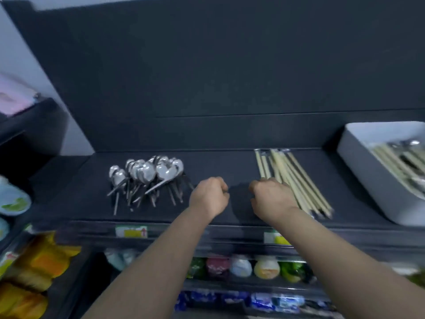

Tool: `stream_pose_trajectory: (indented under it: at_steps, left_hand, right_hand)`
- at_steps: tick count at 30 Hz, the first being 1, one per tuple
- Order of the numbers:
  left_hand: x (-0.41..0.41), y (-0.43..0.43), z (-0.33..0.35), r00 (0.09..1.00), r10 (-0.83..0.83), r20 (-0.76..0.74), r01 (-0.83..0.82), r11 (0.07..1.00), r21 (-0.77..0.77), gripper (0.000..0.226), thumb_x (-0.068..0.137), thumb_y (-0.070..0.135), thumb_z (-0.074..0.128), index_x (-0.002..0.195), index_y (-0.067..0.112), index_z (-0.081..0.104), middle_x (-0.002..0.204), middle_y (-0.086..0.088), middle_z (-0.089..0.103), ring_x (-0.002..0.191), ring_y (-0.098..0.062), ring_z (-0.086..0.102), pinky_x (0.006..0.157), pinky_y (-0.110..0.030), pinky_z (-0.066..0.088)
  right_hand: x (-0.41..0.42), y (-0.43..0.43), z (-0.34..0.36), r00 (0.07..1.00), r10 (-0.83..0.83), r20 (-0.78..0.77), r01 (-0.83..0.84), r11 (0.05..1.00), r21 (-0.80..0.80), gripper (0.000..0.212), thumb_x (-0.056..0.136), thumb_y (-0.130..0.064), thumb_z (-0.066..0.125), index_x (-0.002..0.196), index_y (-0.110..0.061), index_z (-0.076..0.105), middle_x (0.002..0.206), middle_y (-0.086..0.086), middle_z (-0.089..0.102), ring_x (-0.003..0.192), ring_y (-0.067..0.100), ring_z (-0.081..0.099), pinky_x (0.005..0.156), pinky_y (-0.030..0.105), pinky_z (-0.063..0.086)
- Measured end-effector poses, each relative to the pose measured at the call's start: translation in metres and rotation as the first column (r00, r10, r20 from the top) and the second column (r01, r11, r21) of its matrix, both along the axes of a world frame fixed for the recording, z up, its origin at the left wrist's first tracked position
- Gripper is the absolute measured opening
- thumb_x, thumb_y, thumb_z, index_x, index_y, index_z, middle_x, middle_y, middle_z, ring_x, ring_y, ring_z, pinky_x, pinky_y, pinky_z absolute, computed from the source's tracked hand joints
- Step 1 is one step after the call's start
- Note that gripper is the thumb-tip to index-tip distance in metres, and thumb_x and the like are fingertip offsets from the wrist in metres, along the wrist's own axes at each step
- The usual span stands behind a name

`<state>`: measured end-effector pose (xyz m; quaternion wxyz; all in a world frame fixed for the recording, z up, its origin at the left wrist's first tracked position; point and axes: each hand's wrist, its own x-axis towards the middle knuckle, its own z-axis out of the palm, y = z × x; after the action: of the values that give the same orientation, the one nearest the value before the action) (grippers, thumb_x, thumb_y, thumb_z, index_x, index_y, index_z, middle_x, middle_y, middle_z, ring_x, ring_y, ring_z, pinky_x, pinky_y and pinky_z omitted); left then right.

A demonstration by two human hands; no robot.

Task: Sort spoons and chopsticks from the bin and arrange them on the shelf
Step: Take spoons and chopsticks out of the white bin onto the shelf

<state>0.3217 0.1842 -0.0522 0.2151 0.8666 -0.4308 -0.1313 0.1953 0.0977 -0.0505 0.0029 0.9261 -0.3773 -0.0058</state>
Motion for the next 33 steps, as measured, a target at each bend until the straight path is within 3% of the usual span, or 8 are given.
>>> stream_pose_trajectory:
  at_steps: [6,9,14,17,21,26,29,33]
  left_hand:
    - [-0.082,-0.055,0.035,0.977,-0.198,0.080,0.203,0.977,-0.060,0.018,0.093,0.022,0.055,0.104,0.029,0.067,0.111,0.007,0.065,0.103,-0.017,0.059,0.074,-0.026,0.044]
    - [-0.123,-0.085,0.046,0.960,-0.267,0.087,0.274,0.957,-0.091,0.020,0.092,0.023,0.055,0.106,0.029,0.068,0.113,0.007,0.066,0.107,-0.018,0.059,0.079,-0.026,0.045]
    - [-0.196,-0.143,0.052,0.937,-0.340,0.079,0.349,0.920,-0.180,0.018,0.091,0.021,0.057,0.103,0.028,0.069,0.109,0.006,0.069,0.105,-0.019,0.061,0.089,-0.034,0.051]
    - [-0.240,-0.188,0.052,0.933,-0.355,0.059,0.359,0.909,-0.212,0.021,0.091,0.019,0.054,0.098,0.029,0.070,0.107,0.004,0.069,0.101,-0.022,0.062,0.086,-0.036,0.053]
    - [-0.291,-0.248,0.048,0.932,-0.356,0.068,0.362,0.924,-0.124,0.028,0.089,0.011,0.051,0.099,0.026,0.072,0.111,0.001,0.068,0.101,-0.024,0.063,0.084,-0.032,0.052]
    - [-0.312,-0.295,0.032,0.953,-0.288,0.099,0.281,0.957,0.074,0.020,0.079,0.003,0.057,0.076,0.022,0.062,0.099,-0.008,0.071,0.076,-0.021,0.057,0.074,-0.034,0.054]
    - [-0.311,-0.304,0.024,0.965,-0.249,0.085,0.238,0.963,0.122,0.014,0.079,0.005,0.058,0.074,0.017,0.064,0.086,-0.007,0.067,0.077,-0.024,0.062,0.070,-0.036,0.054]
    - [-0.308,-0.306,0.019,0.980,-0.173,0.097,0.161,0.980,0.120,0.012,0.079,0.002,0.056,0.076,0.011,0.065,0.090,-0.007,0.066,0.079,-0.023,0.059,0.068,-0.033,0.051]
  right_hand:
    - [-0.097,-0.033,0.031,0.972,-0.199,0.123,0.212,0.972,-0.102,0.032,0.088,-0.016,0.053,0.119,-0.021,0.058,0.116,0.003,0.058,0.113,0.025,0.050,0.082,0.035,0.038]
    - [-0.144,-0.053,0.038,0.946,-0.279,0.163,0.301,0.944,-0.132,0.030,0.088,-0.017,0.052,0.117,-0.019,0.058,0.111,0.003,0.059,0.109,0.026,0.052,0.076,0.034,0.035]
    - [-0.221,-0.106,0.045,0.885,-0.396,0.245,0.437,0.888,-0.145,0.031,0.088,-0.016,0.053,0.117,-0.025,0.060,0.114,0.001,0.063,0.110,0.025,0.054,0.086,0.035,0.041]
    - [-0.267,-0.146,0.044,0.865,-0.425,0.267,0.469,0.874,-0.130,0.030,0.085,-0.012,0.054,0.111,-0.024,0.063,0.106,0.000,0.064,0.103,0.024,0.057,0.074,0.031,0.040]
    - [-0.326,-0.202,0.038,0.871,-0.436,0.228,0.456,0.889,-0.041,0.033,0.086,-0.009,0.050,0.110,-0.028,0.063,0.105,-0.001,0.065,0.098,0.024,0.060,0.064,0.027,0.038]
    - [-0.352,-0.258,0.028,0.911,-0.355,0.208,0.348,0.935,0.072,0.036,0.085,-0.011,0.050,0.112,-0.030,0.064,0.108,0.000,0.066,0.097,0.026,0.062,0.073,0.031,0.048]
    - [-0.340,-0.282,0.024,0.944,-0.268,0.195,0.246,0.961,0.127,0.037,0.086,-0.010,0.048,0.113,-0.029,0.065,0.111,0.001,0.066,0.101,0.026,0.062,0.074,0.030,0.047]
    - [-0.310,-0.299,0.014,0.968,-0.191,0.164,0.147,0.957,0.251,0.034,0.087,-0.010,0.052,0.113,-0.026,0.065,0.116,0.003,0.065,0.106,0.027,0.061,0.085,0.032,0.051]
